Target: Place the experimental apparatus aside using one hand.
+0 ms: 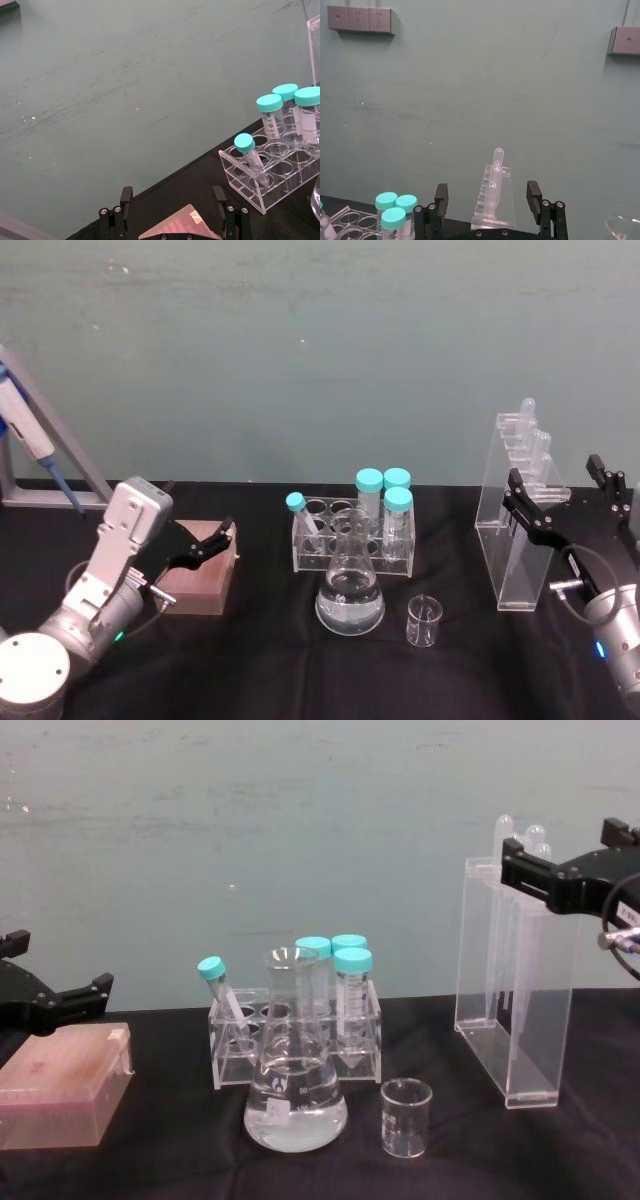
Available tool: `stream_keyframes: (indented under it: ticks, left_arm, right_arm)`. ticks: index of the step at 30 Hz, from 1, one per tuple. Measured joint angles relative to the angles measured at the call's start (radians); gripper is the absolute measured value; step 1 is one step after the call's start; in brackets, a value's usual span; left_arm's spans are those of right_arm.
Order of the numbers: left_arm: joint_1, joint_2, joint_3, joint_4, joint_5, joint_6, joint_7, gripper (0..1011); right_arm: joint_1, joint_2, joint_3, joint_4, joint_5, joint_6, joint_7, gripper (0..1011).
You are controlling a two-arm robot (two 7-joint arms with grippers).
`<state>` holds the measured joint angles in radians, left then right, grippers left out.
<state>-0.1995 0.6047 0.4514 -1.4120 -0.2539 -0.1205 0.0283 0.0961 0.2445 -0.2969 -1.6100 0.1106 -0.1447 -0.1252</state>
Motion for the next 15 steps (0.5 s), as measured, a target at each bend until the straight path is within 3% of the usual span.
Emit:
stream_keyframes:
  ticks: [15]
  left_arm:
    - [0.0,0.0,0.0,0.0,0.0,0.0,0.0,1000]
  right_arm:
    - [0.005,-0.044,0.037,0.029,-0.001,0.063,0.025,1000]
